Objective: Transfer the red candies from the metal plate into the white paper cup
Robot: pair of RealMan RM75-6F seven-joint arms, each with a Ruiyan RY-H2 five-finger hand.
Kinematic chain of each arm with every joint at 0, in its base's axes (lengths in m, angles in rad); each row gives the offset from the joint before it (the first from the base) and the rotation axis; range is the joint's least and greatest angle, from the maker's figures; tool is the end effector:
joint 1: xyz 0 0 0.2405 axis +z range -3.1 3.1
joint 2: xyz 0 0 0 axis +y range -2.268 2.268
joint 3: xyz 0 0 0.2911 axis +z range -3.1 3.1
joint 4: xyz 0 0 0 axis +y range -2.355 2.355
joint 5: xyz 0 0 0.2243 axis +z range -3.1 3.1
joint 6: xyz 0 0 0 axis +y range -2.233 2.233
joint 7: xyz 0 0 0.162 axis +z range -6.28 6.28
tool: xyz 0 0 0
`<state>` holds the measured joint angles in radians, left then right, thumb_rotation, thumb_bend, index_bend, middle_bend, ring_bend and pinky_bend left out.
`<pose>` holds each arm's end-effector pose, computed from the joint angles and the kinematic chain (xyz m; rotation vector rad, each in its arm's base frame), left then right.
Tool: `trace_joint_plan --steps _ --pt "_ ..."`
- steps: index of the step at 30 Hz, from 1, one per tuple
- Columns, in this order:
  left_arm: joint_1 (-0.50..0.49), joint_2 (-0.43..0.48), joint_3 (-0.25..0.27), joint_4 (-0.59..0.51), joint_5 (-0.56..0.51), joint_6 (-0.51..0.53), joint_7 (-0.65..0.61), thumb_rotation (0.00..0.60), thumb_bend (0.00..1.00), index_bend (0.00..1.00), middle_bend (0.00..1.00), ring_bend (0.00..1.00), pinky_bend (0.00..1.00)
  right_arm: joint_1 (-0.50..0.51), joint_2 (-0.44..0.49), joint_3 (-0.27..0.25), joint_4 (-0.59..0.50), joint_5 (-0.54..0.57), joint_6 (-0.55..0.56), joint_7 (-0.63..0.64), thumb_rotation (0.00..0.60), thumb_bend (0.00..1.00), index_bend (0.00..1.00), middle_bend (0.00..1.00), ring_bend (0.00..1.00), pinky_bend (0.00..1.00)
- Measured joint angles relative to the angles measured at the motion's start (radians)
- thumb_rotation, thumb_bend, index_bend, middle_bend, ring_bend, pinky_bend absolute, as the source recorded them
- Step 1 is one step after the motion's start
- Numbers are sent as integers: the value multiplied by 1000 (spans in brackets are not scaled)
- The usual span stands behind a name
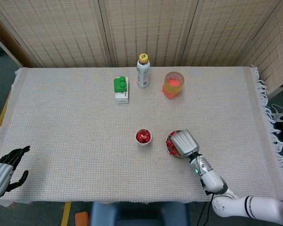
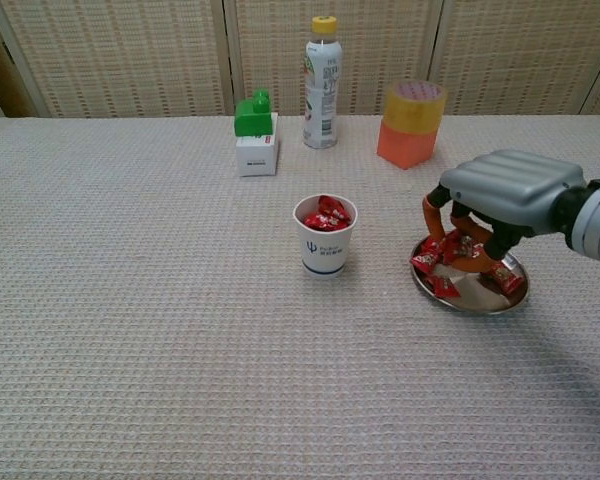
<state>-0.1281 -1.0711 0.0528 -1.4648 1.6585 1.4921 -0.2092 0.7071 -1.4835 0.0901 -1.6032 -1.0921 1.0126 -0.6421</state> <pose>-0.3607 0.1958 0.1699 -1.5866 -0.9116 -0.9441 -0.1835 -0.3535 -0.0281 1.9772 -0.7112 0.7146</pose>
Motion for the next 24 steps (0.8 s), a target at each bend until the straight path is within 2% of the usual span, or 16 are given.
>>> trace_joint_plan --steps 8,13,19,22,24 --pt "1 3 -1 1 -3 2 -9 600 469 0 148 127 265 83 -39 111 -42 50 -20 26 600 288 573 801 840 1000" --pt "1 7 -2 5 -4 6 -26 600 470 0 151 126 265 133 -117 135 -2 97 -29 1 600 288 569 802 840 1000" --pt "4 10 -2 11 -1 14 -43 600 470 0 153 127 265 172 -187 146 76 135 -33 -18 600 288 508 802 840 1000" --pt "5 12 -2 14 0 17 -51 600 469 0 153 127 266 187 -205 149 100 153 -40 -17 600 287 449 802 836 1000" --pt "6 13 -2 15 1 19 -53 600 470 0 153 127 266 195 -208 149 104 161 -47 -16 600 286 374 802 830 1000"
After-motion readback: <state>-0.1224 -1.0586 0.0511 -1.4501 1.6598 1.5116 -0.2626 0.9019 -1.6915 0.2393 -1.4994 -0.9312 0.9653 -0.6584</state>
